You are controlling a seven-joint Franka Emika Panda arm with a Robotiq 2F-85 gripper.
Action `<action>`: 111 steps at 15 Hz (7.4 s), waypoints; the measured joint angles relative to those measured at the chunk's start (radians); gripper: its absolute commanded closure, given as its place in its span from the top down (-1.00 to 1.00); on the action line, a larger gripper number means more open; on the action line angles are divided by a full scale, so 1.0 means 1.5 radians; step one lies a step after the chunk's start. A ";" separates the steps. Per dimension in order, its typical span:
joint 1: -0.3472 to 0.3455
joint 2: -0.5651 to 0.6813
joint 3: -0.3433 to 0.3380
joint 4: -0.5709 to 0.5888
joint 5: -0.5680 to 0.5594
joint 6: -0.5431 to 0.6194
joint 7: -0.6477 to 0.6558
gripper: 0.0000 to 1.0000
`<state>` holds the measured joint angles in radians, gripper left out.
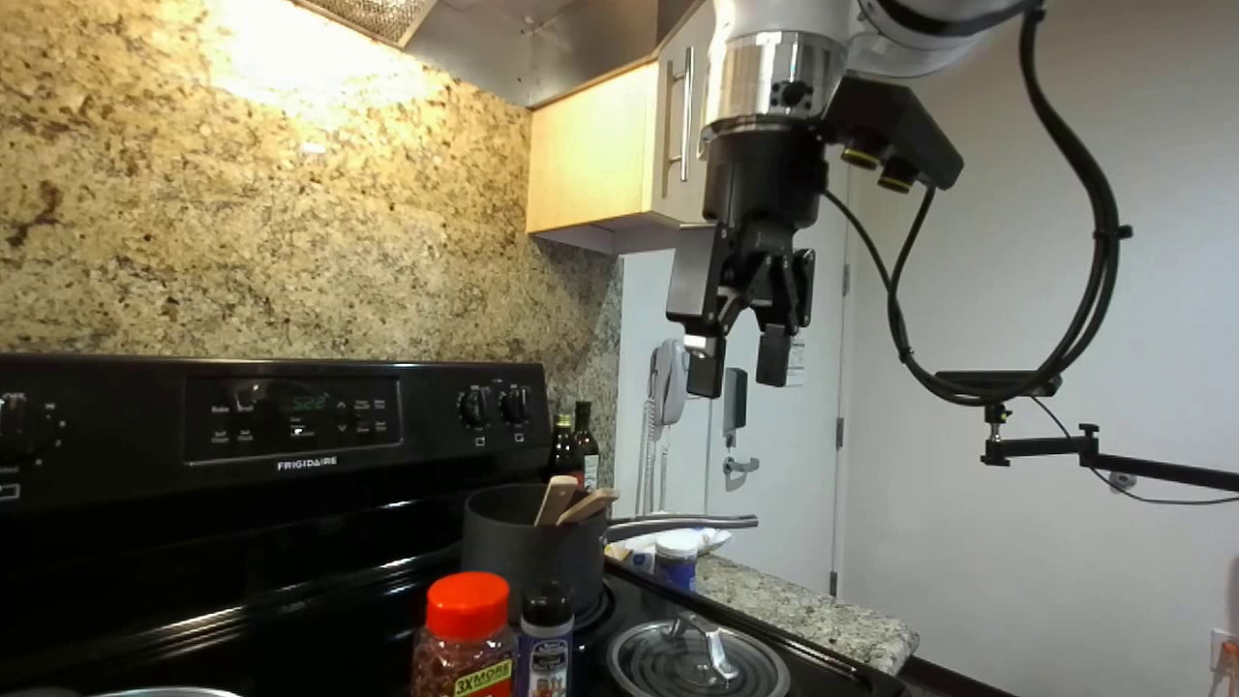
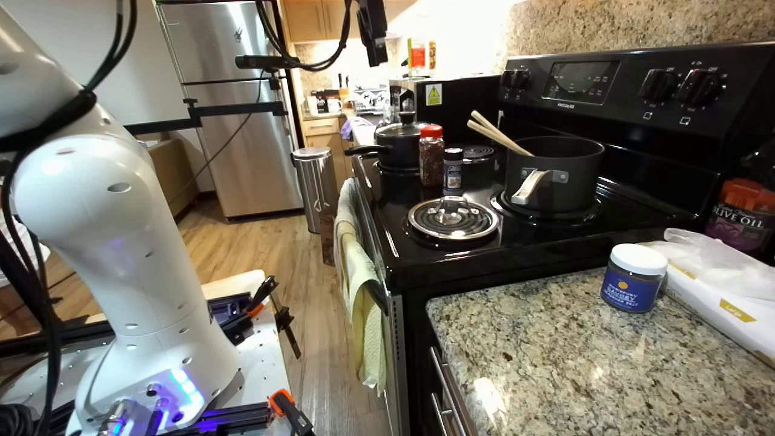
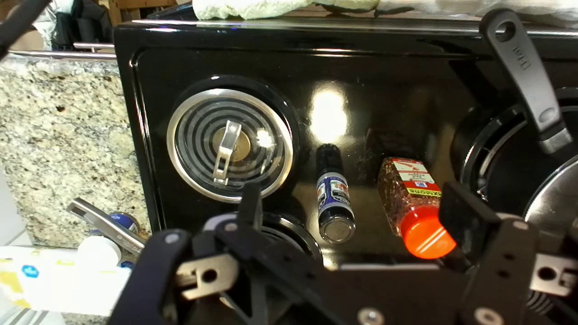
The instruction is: Remove the lid from the pot on the left side of the stove
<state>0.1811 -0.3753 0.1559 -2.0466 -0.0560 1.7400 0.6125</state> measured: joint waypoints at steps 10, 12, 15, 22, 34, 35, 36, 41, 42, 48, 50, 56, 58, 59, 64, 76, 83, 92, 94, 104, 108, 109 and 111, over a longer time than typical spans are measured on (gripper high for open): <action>-0.008 0.126 0.031 0.125 -0.005 0.030 -0.149 1.00; -0.003 0.176 0.037 0.166 -0.005 0.031 -0.186 1.00; 0.010 0.253 0.047 0.232 -0.005 0.031 -0.237 1.00; 0.070 0.403 0.062 0.392 -0.019 -0.005 -0.347 1.00; 0.115 0.492 0.065 0.506 -0.036 -0.033 -0.429 1.00; 0.116 0.496 0.065 0.507 -0.037 -0.015 -0.430 1.00; 0.118 0.502 0.065 0.508 -0.039 0.005 -0.431 1.00; 0.145 0.579 0.065 0.568 -0.048 0.033 -0.467 1.00; 0.151 0.596 0.065 0.585 -0.051 0.033 -0.475 1.00; 0.186 0.676 0.052 0.685 -0.075 0.026 -0.513 1.00; 0.192 0.696 0.052 0.714 -0.075 0.019 -0.529 1.00; 0.216 0.762 0.044 0.790 -0.075 -0.011 -0.568 1.00; 0.224 0.777 0.037 0.813 -0.075 -0.024 -0.571 1.00; 0.227 0.783 0.034 0.824 -0.075 -0.032 -0.572 1.00; 0.238 0.808 0.016 0.877 -0.076 -0.062 -0.575 1.00; 0.239 0.857 0.002 0.962 -0.069 -0.146 -0.591 1.00; 0.237 0.865 0.002 0.964 -0.069 -0.146 -0.600 -0.17; 0.232 0.865 0.002 0.966 -0.069 -0.146 -0.602 -0.31; 0.231 0.865 0.002 0.969 -0.069 -0.146 -0.602 -0.31; 0.230 0.858 -0.008 1.040 -0.069 -0.178 -0.602 -0.31; 0.231 0.859 -0.019 1.079 -0.069 -0.195 -0.602 -0.31; 0.231 0.859 -0.022 1.088 -0.069 -0.196 -0.602 -0.31; 0.230 0.858 -0.030 1.109 -0.069 -0.200 -0.602 -0.31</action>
<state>0.5269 0.9120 0.1108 -0.3825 -0.1598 1.4407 -0.2903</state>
